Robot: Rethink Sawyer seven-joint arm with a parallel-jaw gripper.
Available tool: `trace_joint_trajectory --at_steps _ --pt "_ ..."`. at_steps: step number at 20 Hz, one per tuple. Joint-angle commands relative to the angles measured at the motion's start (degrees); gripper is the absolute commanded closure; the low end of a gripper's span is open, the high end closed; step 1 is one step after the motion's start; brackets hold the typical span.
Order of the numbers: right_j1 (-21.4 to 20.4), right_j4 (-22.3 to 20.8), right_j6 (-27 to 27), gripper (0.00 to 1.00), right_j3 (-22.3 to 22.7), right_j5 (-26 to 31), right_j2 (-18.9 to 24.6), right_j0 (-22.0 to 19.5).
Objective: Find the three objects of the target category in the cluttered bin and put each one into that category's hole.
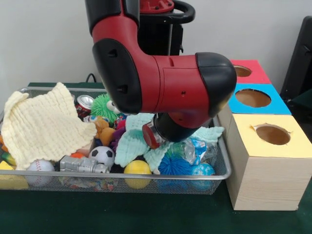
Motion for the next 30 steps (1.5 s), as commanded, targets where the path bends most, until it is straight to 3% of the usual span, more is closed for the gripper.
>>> trace_joint_trajectory --at_steps 1,4,6,11,18,22,30 --pt "-4.9 -4.0 -9.1 1.0 11.6 -17.1 1.4 -1.5" --pt "-15.2 -5.5 -5.3 1.0 18.5 -22.6 -1.2 -0.5" --pt "-19.4 -5.7 -4.8 1.0 20.8 -24.1 -2.2 -0.3" --pt "-24.7 -5.1 -10.1 1.0 21.5 -19.5 -2.5 -0.5" --pt "-21.9 -11.0 -10.3 1.0 17.4 -16.3 -4.3 3.0" --pt "-20.9 -13.8 -13.6 1.0 15.8 -15.4 -4.5 3.9" --pt "-21.5 -14.9 -23.2 1.0 14.3 -3.1 -5.4 5.1"
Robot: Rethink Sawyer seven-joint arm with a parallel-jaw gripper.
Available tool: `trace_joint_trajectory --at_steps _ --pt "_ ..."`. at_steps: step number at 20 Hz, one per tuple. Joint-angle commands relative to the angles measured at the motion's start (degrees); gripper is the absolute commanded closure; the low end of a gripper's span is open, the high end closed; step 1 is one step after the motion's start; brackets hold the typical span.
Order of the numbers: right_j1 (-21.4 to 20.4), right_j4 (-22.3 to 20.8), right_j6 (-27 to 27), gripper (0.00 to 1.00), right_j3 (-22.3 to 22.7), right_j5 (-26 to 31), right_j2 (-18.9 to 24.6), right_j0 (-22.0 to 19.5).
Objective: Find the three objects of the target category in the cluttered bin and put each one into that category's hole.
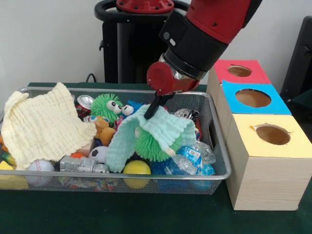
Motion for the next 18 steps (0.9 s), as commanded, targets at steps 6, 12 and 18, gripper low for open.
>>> trace_joint_trajectory --at_steps 6,12,18 --pt "-0.1 -8.5 -28.0 1.0 -2.4 18.1 -1.8 1.5" --pt "0.2 -10.4 -32.3 1.0 -3.2 22.9 -1.4 2.1" --pt "3.8 -6.0 -30.3 1.0 -3.8 27.6 0.2 2.5"
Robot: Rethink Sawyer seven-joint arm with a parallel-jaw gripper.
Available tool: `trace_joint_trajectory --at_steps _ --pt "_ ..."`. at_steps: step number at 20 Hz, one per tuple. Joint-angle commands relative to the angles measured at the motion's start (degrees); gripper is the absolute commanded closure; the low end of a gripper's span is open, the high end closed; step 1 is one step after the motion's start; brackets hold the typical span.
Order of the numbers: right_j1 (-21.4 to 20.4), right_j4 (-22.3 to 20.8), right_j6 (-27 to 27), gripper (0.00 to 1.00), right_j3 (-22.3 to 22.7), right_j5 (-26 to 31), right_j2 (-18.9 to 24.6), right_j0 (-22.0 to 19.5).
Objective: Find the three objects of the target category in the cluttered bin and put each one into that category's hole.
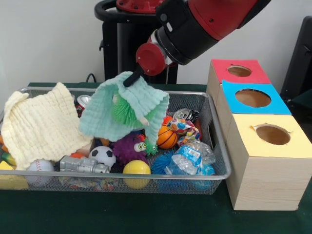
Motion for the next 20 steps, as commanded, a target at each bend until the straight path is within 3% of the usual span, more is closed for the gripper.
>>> trace_joint_trajectory --at_steps 1,7,20 --pt "4.5 -0.1 -17.2 1.0 -2.4 10.3 1.1 0.5" --pt "7.0 2.1 -15.7 1.0 -3.9 14.6 1.7 0.5" --pt "7.5 4.6 -16.7 1.0 -2.7 15.0 2.6 -1.4"
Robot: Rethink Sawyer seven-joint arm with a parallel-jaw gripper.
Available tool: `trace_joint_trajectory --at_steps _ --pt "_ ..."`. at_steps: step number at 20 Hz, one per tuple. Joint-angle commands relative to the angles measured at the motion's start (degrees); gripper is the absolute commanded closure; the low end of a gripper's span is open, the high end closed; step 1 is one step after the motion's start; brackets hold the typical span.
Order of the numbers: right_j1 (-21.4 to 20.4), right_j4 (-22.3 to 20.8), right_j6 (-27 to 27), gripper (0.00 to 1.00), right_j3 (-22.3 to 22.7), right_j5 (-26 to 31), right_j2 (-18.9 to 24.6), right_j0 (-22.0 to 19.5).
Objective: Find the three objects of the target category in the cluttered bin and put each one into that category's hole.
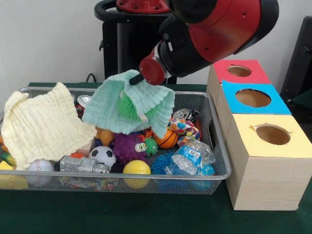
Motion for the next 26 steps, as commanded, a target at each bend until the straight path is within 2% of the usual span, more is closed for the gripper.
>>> trace_joint_trajectory --at_steps 1,2,15,16,19,26 --pt "1.5 1.5 -15.7 1.0 -0.6 5.6 2.5 -1.5" --pt "1.7 1.6 -15.7 0.0 -0.8 5.8 2.5 -1.4" --pt "2.8 1.3 -16.2 0.0 -2.0 8.0 2.8 -0.8" --pt "2.6 1.9 -15.3 0.0 -1.6 6.6 3.1 -1.3" --pt "1.8 9.1 -6.6 0.0 2.3 -5.8 6.4 -5.0" --pt "1.8 18.6 2.3 0.0 7.4 -20.5 9.8 -9.5"
